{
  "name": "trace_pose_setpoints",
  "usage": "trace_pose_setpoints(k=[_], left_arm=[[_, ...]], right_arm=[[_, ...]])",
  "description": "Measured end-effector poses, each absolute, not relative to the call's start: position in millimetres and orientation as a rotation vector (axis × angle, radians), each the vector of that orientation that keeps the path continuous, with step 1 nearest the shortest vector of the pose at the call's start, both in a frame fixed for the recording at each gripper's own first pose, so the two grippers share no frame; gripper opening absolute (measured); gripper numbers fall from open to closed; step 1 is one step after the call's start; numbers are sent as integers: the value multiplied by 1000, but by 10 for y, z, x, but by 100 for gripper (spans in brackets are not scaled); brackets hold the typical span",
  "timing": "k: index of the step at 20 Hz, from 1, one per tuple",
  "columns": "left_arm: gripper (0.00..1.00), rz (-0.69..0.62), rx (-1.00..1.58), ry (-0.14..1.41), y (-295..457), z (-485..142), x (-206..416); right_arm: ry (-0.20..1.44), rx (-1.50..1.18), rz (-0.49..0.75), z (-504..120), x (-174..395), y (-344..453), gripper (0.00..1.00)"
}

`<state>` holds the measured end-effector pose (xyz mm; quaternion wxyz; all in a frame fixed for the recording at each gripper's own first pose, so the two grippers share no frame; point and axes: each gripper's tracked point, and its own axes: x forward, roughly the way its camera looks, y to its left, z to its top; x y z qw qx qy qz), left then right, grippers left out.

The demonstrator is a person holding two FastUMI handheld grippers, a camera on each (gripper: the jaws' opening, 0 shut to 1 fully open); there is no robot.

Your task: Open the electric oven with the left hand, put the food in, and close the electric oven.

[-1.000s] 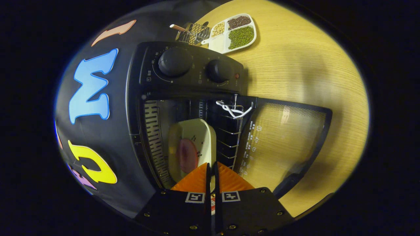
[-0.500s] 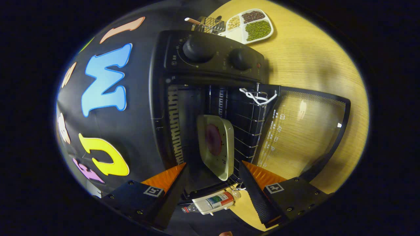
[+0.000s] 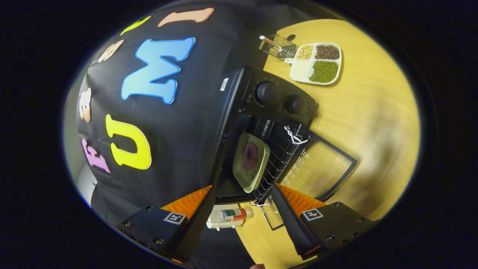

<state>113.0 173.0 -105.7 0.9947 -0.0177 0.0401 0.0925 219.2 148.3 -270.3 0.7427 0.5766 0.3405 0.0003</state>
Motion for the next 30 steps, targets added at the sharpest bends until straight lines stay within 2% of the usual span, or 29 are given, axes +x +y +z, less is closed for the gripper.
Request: trace_pose_setpoints(k=[6,11,12,13,18,19,22,23,30], left_arm=[[100,82,-66,148,1089,-1317,1173],[100,-8,-102,221,580,-1653,1269],[97,-23,-103,237,488,-1725,1289],[100,-37,-100,252,393,-1813,1305],[96,-106,-93,349,-42,-2290,1333],[93,-121,-91,366,-117,-2384,1326],[100,-160,-86,435,-315,-2681,1308],[97,-171,-90,459,-378,-2787,1304],[97,-217,-71,610,-625,-3467,1303]], right_arm=[[664,984,125,-2327,1760,1090,97],[592,747,174,-2086,1441,756,97],[573,696,176,-2051,1399,714,97],[550,644,178,-2016,1371,632,97],[412,384,155,-1733,1177,222,98],[384,335,151,-1662,1137,152,97],[301,191,122,-1452,1023,-76,97],[277,149,106,-1384,974,-135,97],[178,3,18,-1026,771,-442,97]])
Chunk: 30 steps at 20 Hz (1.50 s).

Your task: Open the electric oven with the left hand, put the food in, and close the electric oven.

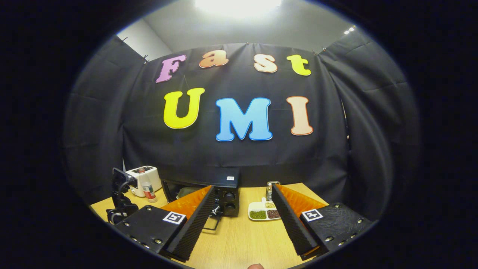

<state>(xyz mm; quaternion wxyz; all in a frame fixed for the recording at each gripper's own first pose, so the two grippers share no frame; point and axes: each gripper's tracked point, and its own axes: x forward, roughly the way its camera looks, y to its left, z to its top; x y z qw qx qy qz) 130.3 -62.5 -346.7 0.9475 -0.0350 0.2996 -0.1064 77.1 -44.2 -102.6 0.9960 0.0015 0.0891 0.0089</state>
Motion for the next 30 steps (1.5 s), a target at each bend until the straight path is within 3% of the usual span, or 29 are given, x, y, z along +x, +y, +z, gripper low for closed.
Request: trace_pose_setpoints(k=[8,15,19,22,25,26,30], left_arm=[[97,-217,-54,765,-756,-4105,1387],[97,-204,-19,797,-770,-4313,1566],[94,-173,-47,787,-747,-4284,1603],[100,-162,-96,771,-749,-4123,1620],[97,-169,-96,729,-734,-3911,1659],[100,-168,-105,716,-729,-3837,1689],[97,-171,-131,684,-718,-3620,1763]], right_arm=[[203,-42,-94,-1027,640,-736,97],[213,-78,-132,-979,623,-772,97],[209,-91,-127,-959,646,-737,97],[206,-91,-106,-962,686,-653,97],[201,-102,-81,-982,735,-543,97],[201,-114,-75,-1011,763,-520,97],[202,-127,-58,-1038,762,-452,97]])
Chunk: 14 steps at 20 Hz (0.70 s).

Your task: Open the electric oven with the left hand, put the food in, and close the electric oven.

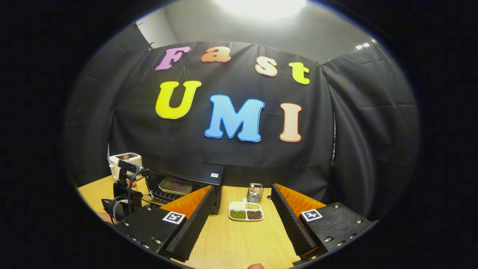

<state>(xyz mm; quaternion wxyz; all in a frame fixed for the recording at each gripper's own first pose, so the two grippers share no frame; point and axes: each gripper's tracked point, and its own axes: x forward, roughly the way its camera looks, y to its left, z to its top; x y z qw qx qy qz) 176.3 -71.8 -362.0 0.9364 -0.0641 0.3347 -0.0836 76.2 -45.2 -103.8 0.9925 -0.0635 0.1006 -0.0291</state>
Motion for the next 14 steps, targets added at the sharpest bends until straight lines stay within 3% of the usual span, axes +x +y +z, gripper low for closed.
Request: trace_pose_setpoints(k=[2,14], left_arm=[[100,-176,-115,659,-717,-3534,1816],[97,-186,-107,522,-688,-2981,2303]], right_arm=[[202,-132,-62,-1059,761,-461,97],[209,-132,-78,-1097,712,-452,97]])
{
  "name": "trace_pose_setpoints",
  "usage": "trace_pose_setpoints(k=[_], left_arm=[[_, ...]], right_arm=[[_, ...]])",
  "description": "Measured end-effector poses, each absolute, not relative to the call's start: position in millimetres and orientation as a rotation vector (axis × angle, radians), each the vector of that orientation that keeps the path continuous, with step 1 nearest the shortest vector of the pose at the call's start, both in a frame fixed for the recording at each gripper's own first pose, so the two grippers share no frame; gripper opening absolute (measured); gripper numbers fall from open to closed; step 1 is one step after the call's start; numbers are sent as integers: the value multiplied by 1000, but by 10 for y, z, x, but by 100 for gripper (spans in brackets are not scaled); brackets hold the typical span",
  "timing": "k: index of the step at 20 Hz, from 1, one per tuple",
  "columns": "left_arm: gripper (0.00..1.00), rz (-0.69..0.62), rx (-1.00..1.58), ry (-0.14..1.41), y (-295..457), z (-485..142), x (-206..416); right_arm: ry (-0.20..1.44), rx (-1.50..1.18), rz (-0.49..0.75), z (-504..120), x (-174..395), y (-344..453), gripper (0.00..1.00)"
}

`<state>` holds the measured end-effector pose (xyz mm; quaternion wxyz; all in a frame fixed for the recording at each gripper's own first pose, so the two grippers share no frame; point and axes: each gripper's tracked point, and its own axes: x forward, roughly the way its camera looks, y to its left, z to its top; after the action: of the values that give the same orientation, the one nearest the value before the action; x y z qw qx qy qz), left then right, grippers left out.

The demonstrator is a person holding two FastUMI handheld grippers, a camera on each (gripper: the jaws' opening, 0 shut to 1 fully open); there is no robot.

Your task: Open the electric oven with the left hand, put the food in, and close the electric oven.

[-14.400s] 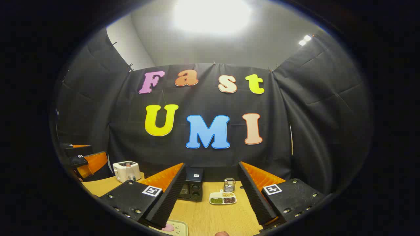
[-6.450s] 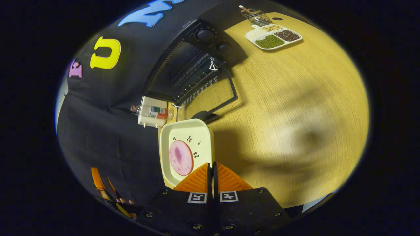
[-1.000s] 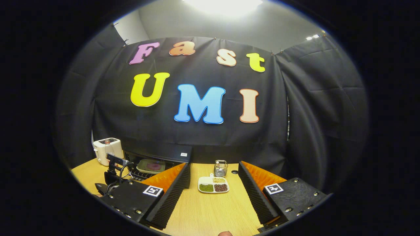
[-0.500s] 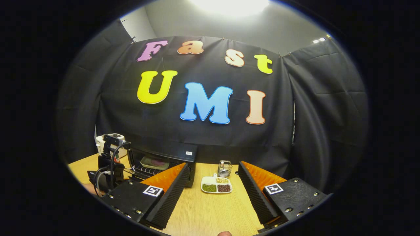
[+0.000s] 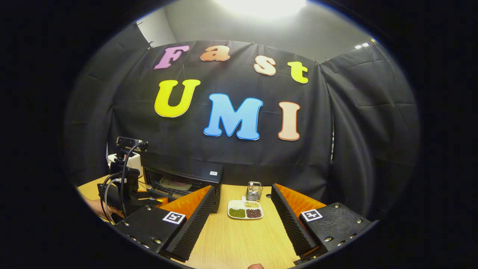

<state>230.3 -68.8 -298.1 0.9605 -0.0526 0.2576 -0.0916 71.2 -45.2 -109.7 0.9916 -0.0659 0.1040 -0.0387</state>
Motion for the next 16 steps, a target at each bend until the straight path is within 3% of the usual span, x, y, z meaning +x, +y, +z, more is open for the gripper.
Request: trace_pose_setpoints(k=[3,4,6,7,8,16], left_arm=[[97,-186,-94,462,-663,-2765,2485],[91,-187,-93,439,-665,-2672,2530],[91,-193,-89,383,-664,-2418,2567],[100,-193,-82,358,-666,-2292,2531],[100,-194,-76,327,-666,-2129,2494],[98,-125,-38,75,-672,-717,1567]], right_arm=[[206,-122,-80,-1077,701,-447,97],[205,-115,-80,-1072,693,-452,97],[193,-97,-77,-1029,704,-466,97],[190,-88,-70,-1010,717,-474,97],[181,-80,-62,-975,717,-487,97],[99,-13,15,-594,549,-740,97]])
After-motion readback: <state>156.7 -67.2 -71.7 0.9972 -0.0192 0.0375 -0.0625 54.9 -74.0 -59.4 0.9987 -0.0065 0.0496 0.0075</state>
